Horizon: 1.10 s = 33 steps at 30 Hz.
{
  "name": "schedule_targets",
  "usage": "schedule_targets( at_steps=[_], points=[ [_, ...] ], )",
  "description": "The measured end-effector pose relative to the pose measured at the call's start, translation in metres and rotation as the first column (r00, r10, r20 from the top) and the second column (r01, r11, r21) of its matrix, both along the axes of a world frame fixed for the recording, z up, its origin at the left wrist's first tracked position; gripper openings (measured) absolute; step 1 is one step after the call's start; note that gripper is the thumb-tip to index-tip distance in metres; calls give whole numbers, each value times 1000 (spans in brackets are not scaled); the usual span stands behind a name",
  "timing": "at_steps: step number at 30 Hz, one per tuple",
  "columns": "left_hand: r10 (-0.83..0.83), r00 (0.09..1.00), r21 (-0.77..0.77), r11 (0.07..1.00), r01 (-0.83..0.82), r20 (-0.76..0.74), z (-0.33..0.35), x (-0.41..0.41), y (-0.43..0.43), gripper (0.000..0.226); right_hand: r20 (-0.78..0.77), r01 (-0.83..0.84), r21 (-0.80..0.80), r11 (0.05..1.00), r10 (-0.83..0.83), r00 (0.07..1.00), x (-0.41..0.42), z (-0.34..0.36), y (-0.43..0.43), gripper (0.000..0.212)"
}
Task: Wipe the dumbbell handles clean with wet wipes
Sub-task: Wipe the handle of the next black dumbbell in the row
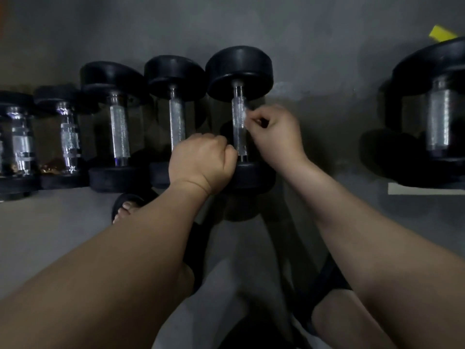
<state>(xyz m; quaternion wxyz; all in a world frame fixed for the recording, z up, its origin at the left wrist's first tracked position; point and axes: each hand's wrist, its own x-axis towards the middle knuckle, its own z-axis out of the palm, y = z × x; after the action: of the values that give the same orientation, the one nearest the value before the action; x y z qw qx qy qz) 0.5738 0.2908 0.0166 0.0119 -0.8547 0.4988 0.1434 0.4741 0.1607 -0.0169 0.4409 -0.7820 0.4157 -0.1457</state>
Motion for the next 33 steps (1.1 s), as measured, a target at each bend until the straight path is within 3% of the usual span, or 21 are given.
schedule_targets(
  at_steps=[7,13,19,21,25,33],
  points=[
    [-14,1000,-25,1000,14,8,0,0,3,42,-89,-356,-306,883,346,934,16,6,-29,21],
    [-15,1000,3,1000,15,-3,-2,3,2,46,-205,-639,-318,701,607,768,10,30,-72,19],
    [-10,1000,8,1000,10,14,0,3,-1,47,-133,-790,-280,546,793,595,5,57,-103,18],
    [-9,1000,12,1000,8,15,1,3,-2,47,-124,-782,-288,554,788,604,8,50,-100,21],
    [-6,999,2,1000,6,35,-1,2,-2,46,-113,-677,-335,655,686,719,12,23,-83,24],
    [-13,998,-22,1000,14,55,-1,1,0,49,-188,-679,-450,580,682,707,17,4,-69,33]
  ],
)
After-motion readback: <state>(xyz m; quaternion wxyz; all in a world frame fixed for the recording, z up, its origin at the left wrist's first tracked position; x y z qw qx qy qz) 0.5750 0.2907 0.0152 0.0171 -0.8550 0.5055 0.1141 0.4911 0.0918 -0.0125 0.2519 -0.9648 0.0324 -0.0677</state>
